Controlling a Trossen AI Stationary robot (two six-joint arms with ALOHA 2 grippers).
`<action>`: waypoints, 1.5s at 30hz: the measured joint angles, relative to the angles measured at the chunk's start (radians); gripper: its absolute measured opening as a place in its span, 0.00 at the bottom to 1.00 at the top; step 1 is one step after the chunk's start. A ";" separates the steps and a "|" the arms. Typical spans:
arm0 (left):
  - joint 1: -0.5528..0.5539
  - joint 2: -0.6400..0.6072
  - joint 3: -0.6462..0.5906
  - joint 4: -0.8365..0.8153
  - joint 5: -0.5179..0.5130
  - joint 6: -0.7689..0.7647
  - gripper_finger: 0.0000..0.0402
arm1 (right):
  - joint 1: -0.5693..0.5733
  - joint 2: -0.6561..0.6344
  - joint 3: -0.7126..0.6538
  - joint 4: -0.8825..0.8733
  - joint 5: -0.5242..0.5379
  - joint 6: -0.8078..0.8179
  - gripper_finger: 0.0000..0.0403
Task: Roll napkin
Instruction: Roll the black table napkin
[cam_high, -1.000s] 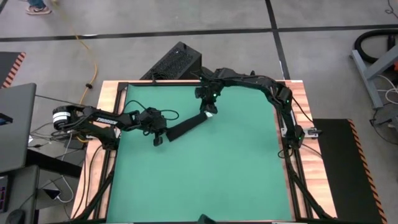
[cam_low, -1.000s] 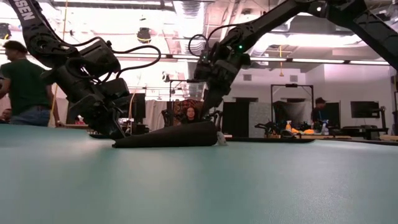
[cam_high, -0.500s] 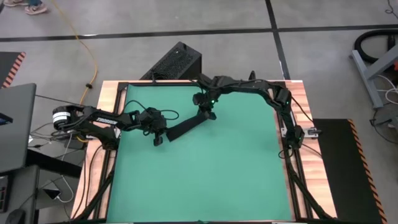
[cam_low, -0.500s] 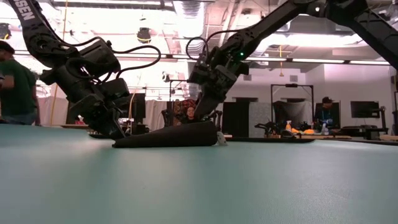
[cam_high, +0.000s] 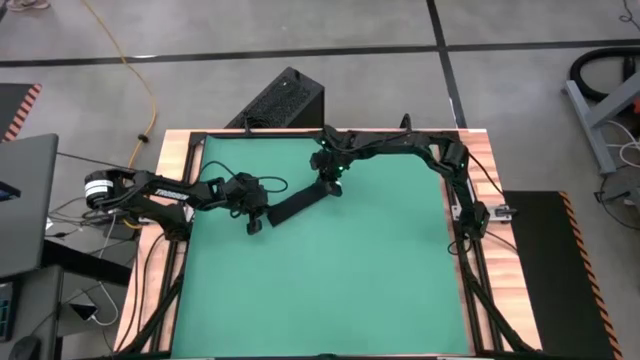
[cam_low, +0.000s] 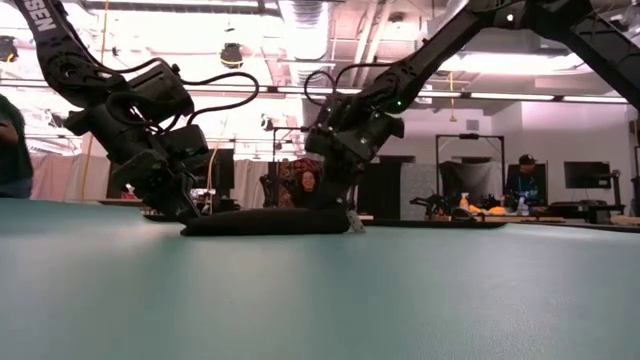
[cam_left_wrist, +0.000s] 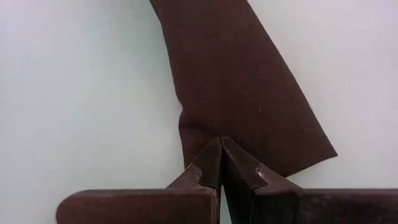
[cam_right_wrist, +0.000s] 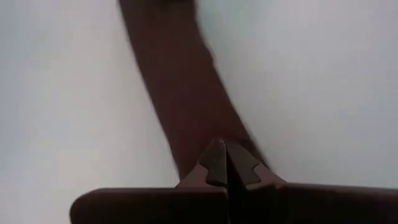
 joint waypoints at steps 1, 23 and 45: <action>0.000 0.000 0.000 0.000 0.001 -0.002 0.00 | 0.003 -0.002 0.001 0.011 0.016 0.015 0.01; -0.003 -0.077 0.050 -0.141 0.012 0.006 0.00 | 0.181 -0.009 -0.088 0.064 0.468 0.346 0.01; -0.090 -0.236 0.231 -0.256 -0.182 -0.019 0.00 | 0.324 -0.004 -0.164 0.157 0.772 0.743 0.02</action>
